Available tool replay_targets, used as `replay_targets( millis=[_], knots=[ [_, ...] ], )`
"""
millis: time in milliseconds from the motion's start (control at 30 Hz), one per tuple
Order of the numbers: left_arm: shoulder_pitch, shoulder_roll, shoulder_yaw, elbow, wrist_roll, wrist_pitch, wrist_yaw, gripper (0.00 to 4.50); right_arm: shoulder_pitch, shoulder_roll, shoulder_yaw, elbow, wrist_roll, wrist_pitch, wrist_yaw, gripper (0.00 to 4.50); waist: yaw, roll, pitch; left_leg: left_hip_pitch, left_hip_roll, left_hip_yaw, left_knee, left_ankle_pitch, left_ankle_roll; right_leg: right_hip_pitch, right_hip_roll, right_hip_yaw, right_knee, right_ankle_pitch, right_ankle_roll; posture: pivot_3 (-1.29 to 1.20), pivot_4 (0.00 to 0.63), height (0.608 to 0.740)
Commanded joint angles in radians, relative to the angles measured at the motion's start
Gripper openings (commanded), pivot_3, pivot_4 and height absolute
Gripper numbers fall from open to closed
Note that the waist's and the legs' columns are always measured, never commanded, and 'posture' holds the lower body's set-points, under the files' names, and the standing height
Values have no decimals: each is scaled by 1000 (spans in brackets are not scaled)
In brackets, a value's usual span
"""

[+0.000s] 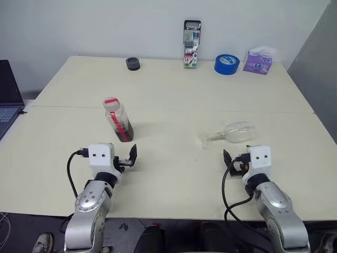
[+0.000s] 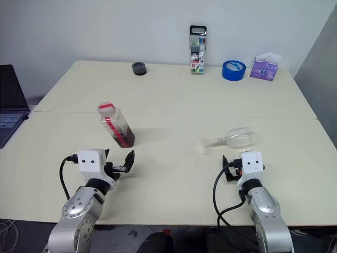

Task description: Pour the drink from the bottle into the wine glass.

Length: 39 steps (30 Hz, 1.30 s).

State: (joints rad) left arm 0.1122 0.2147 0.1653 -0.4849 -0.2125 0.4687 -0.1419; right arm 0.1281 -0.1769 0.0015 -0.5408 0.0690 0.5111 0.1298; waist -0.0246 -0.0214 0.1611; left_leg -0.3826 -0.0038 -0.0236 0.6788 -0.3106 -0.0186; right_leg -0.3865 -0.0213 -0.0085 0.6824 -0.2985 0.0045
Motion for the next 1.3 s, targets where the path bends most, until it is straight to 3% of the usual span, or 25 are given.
replay_targets(
  millis=[33,800,967,1133,1300],
  knots=[
    [-2,7,12,-56,-2,-26,-3,4461,-11,-1,-8,-16,4,-23,4,4500,0,0,0,0,0,0,0,0,0,0,0,0,0,0,0,0,150,740],
    [-8,0,9,-45,4,-49,23,4461,-31,-16,-23,-30,10,-18,13,4500,0,0,0,0,0,0,0,0,0,0,0,0,0,0,0,0,150,740],
    [-23,-2,12,-49,6,-42,36,4461,-96,-36,-47,-38,39,-8,46,4500,-1,0,0,0,0,0,0,0,0,0,0,0,0,0,0,0,150,740],
    [-72,1,13,-40,13,-33,56,4461,-295,-124,-96,-3,174,59,186,4500,-1,0,0,0,0,0,1,0,0,0,0,0,0,0,0,0,150,740],
    [-108,-2,3,-25,23,-33,64,4461,-492,-242,-115,80,406,165,439,4500,-1,0,0,0,0,0,0,0,0,1,0,-1,0,0,0,0,150,740]
  ],
)
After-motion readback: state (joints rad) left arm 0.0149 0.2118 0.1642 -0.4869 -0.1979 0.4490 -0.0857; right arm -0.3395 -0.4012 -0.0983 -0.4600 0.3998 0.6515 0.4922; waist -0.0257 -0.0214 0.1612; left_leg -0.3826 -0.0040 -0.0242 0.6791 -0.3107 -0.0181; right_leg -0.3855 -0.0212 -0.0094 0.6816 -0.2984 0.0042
